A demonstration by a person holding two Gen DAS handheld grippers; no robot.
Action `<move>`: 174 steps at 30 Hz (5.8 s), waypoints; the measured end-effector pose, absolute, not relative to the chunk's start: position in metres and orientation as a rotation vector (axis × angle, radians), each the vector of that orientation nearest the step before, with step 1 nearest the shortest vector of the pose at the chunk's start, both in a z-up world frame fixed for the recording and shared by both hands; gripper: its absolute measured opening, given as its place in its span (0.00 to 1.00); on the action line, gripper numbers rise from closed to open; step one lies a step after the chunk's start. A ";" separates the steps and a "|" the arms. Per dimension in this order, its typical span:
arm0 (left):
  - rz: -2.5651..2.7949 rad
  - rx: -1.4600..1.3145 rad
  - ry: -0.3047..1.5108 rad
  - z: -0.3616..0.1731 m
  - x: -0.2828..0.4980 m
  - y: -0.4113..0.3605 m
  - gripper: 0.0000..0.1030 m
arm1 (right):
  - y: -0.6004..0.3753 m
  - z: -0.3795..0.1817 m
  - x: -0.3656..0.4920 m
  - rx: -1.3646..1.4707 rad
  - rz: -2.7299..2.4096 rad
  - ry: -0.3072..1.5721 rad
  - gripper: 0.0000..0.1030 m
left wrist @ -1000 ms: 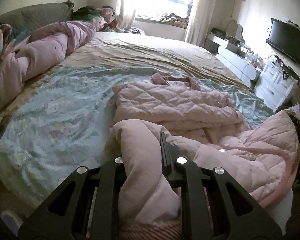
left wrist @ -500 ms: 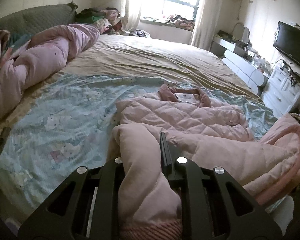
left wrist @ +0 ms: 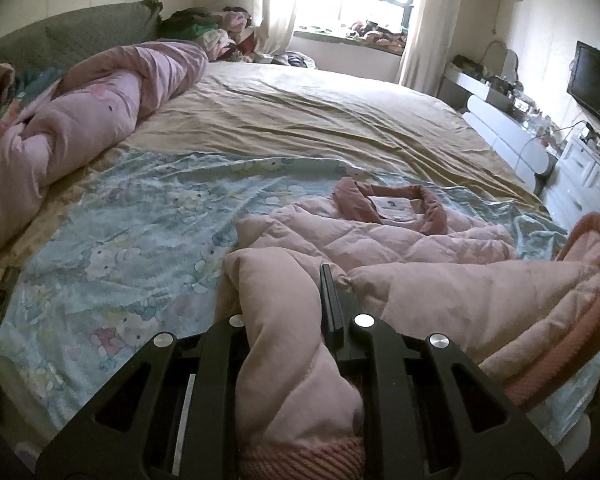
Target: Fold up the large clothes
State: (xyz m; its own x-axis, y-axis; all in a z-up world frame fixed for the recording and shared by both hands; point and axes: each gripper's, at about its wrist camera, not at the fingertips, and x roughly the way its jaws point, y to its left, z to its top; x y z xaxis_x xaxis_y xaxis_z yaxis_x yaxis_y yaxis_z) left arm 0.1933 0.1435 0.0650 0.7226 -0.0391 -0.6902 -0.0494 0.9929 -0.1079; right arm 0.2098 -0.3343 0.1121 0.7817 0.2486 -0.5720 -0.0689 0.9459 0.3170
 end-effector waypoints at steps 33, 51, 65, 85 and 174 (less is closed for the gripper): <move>0.023 -0.187 0.891 0.023 0.280 0.160 0.13 | -0.346 0.095 0.298 0.401 0.163 0.773 0.51; -0.008 -0.264 0.915 0.006 0.304 0.165 0.29 | -0.313 0.038 0.264 0.060 0.117 0.772 0.89; -0.097 -0.313 0.782 0.053 0.276 0.151 0.91 | -0.298 -0.008 0.274 0.043 0.092 0.869 0.91; 0.027 -0.083 0.686 0.079 0.236 0.125 0.91 | -0.303 0.038 0.258 0.029 0.116 0.758 0.95; 0.017 0.015 0.750 0.016 0.277 0.106 0.88 | -0.227 0.058 0.315 -0.029 0.218 0.679 0.78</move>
State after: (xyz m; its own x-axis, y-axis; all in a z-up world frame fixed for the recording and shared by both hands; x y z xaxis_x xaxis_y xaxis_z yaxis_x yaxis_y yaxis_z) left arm 0.2774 0.1064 0.0162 0.7315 0.0210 -0.6815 -0.0101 0.9998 0.0199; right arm 0.3154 -0.2270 0.0578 0.7564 0.1908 -0.6256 -0.2095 0.9768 0.0446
